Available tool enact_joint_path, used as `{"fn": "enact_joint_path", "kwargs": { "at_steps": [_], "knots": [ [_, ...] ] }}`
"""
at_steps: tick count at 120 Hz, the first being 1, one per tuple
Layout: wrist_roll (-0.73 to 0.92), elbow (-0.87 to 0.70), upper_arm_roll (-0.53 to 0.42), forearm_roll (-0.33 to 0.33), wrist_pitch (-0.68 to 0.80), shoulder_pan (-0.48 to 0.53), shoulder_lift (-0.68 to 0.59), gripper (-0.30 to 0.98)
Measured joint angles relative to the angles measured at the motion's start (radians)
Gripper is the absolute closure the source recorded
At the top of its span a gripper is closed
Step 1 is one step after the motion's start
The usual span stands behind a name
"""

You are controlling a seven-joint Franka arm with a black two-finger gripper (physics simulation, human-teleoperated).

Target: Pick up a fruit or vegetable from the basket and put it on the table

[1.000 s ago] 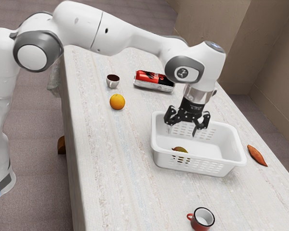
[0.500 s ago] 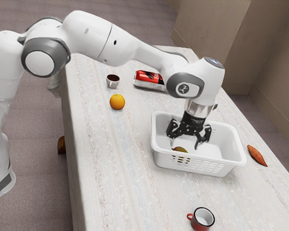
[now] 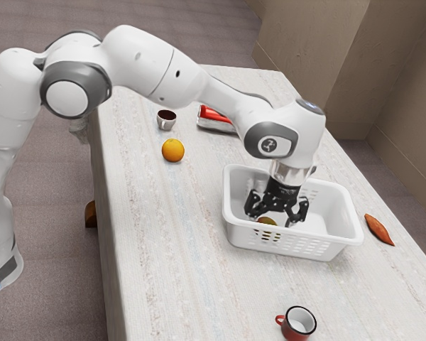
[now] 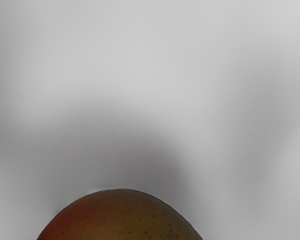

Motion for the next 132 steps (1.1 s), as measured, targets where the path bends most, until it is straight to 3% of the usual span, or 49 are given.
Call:
{"fn": "enact_joint_path", "kwargs": {
  "at_steps": [17, 78, 105, 123, 132],
  "knots": [
    [0.003, 0.000, 0.000, -0.010, 0.007, 0.001, 0.002, 0.18],
    [0.001, 0.000, 0.001, -0.026, 0.010, 0.002, 0.021, 0.40],
    [-0.019, 0.000, 0.012, -0.016, 0.009, -0.003, -0.034, 0.41],
    [-0.029, 0.020, 0.023, 0.059, 0.007, -0.020, -0.118, 0.42],
    [-0.041, 0.125, 0.020, 0.129, 0.006, -0.081, -0.129, 0.42]
  ]
}}
